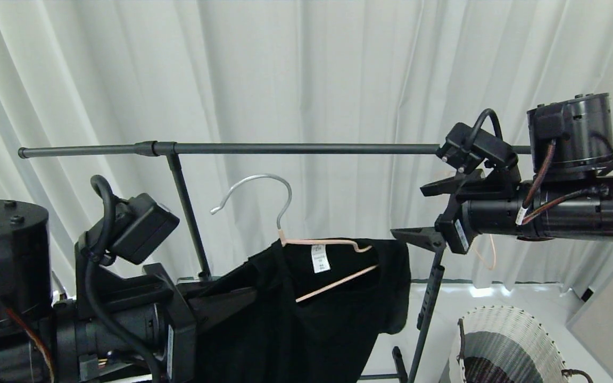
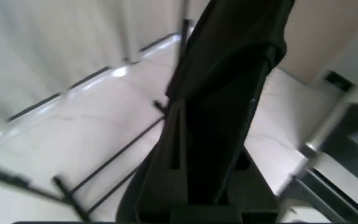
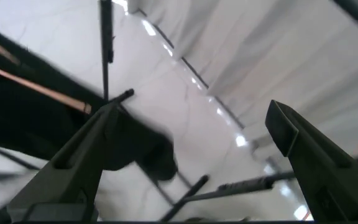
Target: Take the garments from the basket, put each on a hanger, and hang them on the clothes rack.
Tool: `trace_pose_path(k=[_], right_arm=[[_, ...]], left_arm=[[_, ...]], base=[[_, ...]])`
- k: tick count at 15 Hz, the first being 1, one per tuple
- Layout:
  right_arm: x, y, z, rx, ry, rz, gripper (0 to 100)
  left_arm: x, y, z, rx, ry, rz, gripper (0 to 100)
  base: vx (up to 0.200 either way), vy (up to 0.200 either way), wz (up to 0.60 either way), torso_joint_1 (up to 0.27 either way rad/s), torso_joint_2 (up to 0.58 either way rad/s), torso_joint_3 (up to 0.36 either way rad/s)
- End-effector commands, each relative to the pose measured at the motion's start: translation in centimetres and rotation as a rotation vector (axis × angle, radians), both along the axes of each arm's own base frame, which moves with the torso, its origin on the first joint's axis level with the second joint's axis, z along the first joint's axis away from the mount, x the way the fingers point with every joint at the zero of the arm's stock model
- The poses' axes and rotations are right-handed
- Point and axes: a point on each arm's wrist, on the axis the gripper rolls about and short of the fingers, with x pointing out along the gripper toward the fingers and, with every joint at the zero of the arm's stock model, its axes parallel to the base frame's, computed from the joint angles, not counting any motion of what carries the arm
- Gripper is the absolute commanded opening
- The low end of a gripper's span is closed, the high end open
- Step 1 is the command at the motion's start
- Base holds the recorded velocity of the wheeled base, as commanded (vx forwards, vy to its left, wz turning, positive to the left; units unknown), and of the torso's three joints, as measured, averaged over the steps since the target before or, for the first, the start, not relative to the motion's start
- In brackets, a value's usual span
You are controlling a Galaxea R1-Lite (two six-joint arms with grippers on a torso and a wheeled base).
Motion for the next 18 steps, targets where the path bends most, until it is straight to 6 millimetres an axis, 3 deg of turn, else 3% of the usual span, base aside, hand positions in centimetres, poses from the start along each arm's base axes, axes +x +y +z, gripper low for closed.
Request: trace_pose_path(k=[1, 5, 9, 14, 16, 18], right_arm=[[-0.9, 0.8, -0.1, -0.044, -0.029, 0.093, 100], [-3.5, 3.0, 0.0, -0.136, -0.029, 0.287, 100], [-3.9, 3.9, -0.7, -0.172, -0.017, 0.346, 100], [-2.7, 1.0, 0.3, -0.159, -0.038, 0.243, 100], [-3.2, 0.4, 1.0, -0.149, -0.047, 0.242, 100], [-4.9, 0.3, 1.5, -0.14, -0.027, 0.317, 100]], left_arm=[[-0.4, -0.3, 0.0, -0.006, 0.003, -0.044, 0], [-0.6, -1.8, -0.7, 0.02, 0.034, -0.117, 0], [-0.4, -2.4, -1.5, 0.105, -0.023, -0.166, 0], [0.1, -1.5, -1.6, 0.121, -0.035, -0.125, 0], [0.9, -0.8, -2.0, 0.155, -0.05, -0.09, 0], [1.9, -0.5, -2.4, 0.194, -0.063, -0.075, 0]], base=[[0.0, 0.0, 0.0, 0.0, 0.0, 0.0], [0.0, 0.0, 0.0, 0.0, 0.0, 0.0], [0.0, 0.0, 0.0, 0.0, 0.0, 0.0], [0.0, 0.0, 0.0, 0.0, 0.0, 0.0], [0.0, 0.0, 0.0, 0.0, 0.0, 0.0], [0.0, 0.0, 0.0, 0.0, 0.0, 0.0]])
